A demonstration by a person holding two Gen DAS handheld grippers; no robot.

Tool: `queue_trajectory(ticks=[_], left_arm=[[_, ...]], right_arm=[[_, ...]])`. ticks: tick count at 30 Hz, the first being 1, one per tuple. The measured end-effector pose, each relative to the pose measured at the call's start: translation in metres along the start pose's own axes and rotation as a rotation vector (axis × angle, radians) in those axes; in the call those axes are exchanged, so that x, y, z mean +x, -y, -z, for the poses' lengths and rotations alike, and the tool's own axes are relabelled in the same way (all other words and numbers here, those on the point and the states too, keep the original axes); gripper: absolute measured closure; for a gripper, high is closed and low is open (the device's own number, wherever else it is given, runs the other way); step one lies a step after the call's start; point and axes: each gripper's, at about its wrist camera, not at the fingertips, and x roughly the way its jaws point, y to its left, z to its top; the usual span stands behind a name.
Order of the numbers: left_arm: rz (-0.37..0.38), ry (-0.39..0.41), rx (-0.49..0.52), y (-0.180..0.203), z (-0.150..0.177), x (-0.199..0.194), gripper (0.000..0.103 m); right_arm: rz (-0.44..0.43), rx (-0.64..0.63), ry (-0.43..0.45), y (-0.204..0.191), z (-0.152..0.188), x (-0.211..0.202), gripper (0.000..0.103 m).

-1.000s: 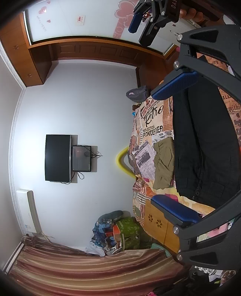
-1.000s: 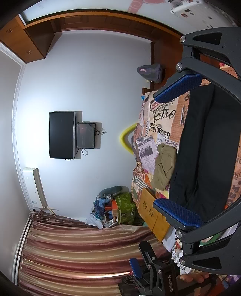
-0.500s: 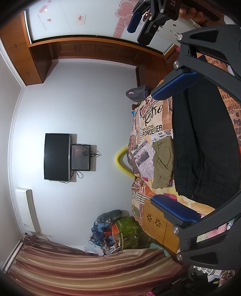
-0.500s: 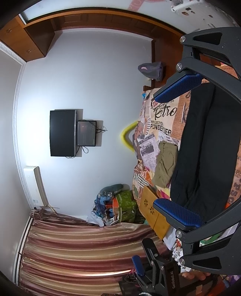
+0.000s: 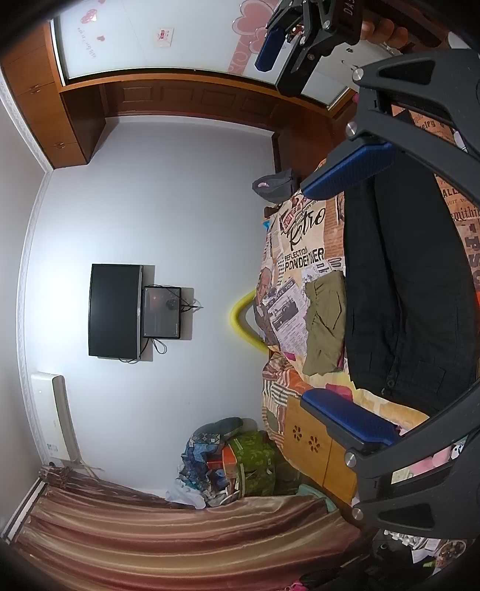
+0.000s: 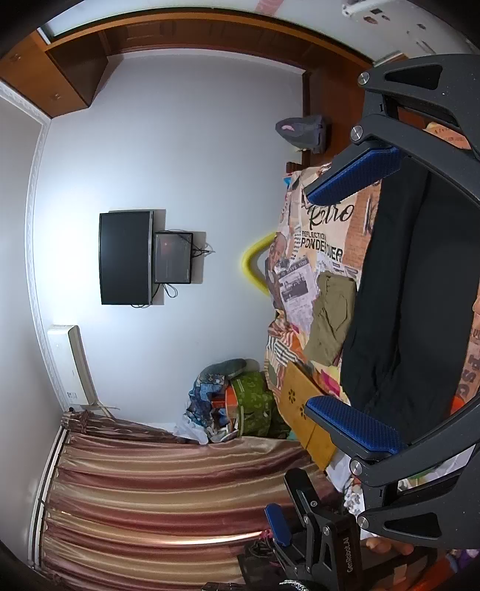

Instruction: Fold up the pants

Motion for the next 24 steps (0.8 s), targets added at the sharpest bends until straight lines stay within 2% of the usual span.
queue_trajectory(ticks=[24], left_arm=[[0.006, -0.009, -0.006, -0.0008, -0.0012, 0.0008, 0.0]], right_arm=[[-0.008, 0.001, -0.006, 0.0028, 0.0017, 0.0041, 0.0]])
